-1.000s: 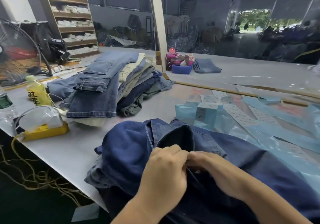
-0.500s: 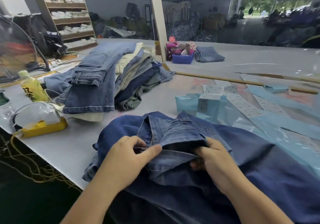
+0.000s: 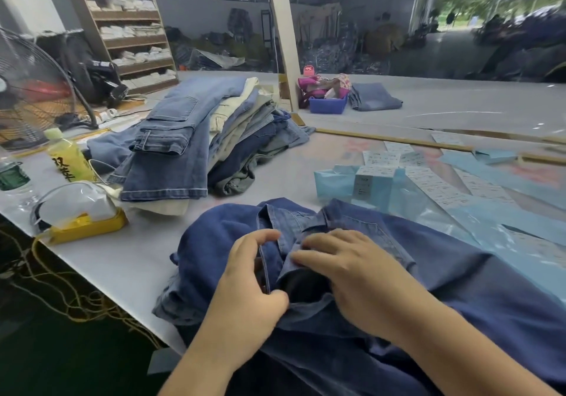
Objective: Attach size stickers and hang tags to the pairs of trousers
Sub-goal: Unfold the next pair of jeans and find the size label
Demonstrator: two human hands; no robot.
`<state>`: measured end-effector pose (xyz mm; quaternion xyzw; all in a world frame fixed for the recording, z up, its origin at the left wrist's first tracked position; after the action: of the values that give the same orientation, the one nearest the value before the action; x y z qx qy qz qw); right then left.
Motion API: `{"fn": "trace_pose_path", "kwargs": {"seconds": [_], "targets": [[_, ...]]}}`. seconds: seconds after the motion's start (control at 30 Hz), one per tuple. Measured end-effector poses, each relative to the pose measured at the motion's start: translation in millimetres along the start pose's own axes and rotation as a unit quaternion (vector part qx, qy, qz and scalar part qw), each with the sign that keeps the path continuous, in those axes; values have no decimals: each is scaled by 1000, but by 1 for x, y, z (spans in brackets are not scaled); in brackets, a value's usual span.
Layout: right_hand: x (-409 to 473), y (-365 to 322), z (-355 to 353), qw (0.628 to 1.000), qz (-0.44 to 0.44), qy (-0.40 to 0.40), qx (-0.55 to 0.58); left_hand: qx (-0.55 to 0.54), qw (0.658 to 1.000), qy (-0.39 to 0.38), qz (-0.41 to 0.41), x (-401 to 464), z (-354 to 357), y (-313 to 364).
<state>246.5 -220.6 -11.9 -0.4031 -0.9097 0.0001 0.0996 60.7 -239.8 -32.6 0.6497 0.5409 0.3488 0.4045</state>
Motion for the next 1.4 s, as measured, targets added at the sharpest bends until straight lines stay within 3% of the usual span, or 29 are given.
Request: {"fn": "trace_pose_path", "kwargs": {"seconds": [0.17,0.27,0.37,0.43,0.6,0.73,0.83,0.93,1.03,1.17,1.27,1.4], "targets": [[0,8,8,984,115,57,121,0,999,47,-22,-8,3,-9],[-15,9,20,953,195,124,197,4,995,83,-46,-9,7,-10],[-26,7,24,927,244,178,223,35,989,127,-65,-8,10,-8],[-28,4,23,926,258,172,217,40,985,140,-88,-7,9,-9],[-22,-4,7,953,247,80,156,-78,984,90,-132,-8,6,-14],[-15,-15,-9,983,143,79,86,-172,972,123,-100,-13,11,-15],[-14,-25,-16,974,95,83,191,-267,945,178,-56,-13,15,-6],[-14,-18,-12,962,130,69,231,-316,930,186,5,-9,21,9],[-15,-5,-10,944,170,41,281,-285,941,175,47,-7,23,16],[-16,7,0,898,174,-15,405,-162,971,169,57,-8,28,11],[-11,2,0,886,187,3,425,-95,981,159,62,-15,30,16],[5,-6,3,894,215,101,381,-1,986,120,112,-24,34,25]]}}
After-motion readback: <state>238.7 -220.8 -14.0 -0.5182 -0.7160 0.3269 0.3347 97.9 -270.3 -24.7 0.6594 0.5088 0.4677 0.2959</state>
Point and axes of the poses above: each hand's wrist, its own x-axis towards the middle knuckle, its own z-axis out of the palm, y = z × x, the point moved 1 cm from there along x, towards the middle knuckle, and after that the axes turned 8 degrees about -y, right-handed, at the moved point
